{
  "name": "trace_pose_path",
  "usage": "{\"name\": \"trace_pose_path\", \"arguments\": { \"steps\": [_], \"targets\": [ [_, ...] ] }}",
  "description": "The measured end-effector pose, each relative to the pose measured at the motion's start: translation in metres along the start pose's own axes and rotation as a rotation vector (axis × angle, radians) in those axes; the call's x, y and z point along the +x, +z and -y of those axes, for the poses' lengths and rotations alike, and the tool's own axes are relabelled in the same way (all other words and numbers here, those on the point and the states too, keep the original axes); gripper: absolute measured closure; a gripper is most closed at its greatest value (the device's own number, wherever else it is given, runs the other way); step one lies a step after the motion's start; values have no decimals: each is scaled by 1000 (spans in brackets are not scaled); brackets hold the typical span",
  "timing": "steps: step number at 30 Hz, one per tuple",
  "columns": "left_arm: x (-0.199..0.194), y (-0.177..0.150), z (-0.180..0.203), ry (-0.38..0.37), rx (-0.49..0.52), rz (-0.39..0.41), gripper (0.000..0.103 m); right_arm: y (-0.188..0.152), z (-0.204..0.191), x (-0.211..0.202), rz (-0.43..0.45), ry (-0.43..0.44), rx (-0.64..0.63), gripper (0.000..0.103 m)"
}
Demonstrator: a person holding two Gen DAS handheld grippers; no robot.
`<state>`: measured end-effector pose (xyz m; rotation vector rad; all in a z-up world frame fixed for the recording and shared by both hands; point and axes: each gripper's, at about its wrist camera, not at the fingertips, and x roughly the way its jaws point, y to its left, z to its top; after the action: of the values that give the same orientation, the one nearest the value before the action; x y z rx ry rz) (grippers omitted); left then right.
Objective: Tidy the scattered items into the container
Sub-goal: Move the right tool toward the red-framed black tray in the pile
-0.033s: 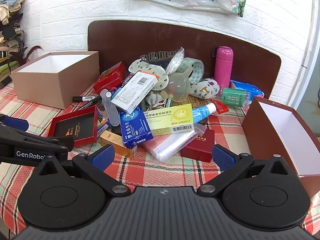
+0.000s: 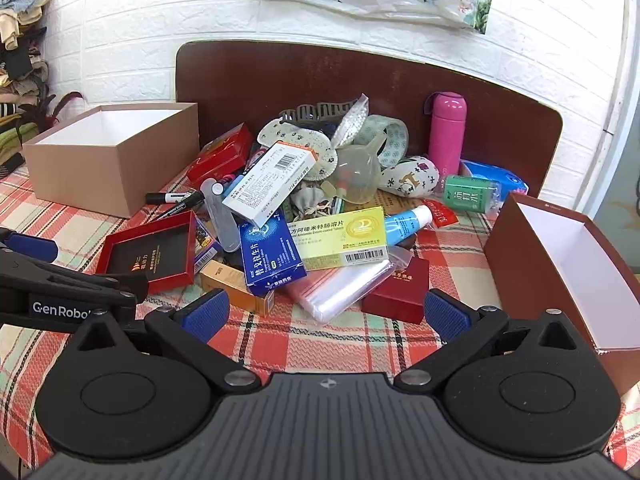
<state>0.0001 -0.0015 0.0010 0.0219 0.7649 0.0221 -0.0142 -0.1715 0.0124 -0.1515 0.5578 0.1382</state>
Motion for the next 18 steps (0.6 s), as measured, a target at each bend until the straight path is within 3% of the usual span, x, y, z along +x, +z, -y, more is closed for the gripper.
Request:
{"name": "trace_pose_path", "arguments": {
  "steps": [8, 18],
  "targets": [
    [-9, -1, 11, 36, -30, 50, 0, 0, 13, -2, 4, 30, -21, 0],
    [-13, 7, 26, 48, -2, 39, 0, -1, 26, -3, 8, 56, -8, 0]
  ]
}}
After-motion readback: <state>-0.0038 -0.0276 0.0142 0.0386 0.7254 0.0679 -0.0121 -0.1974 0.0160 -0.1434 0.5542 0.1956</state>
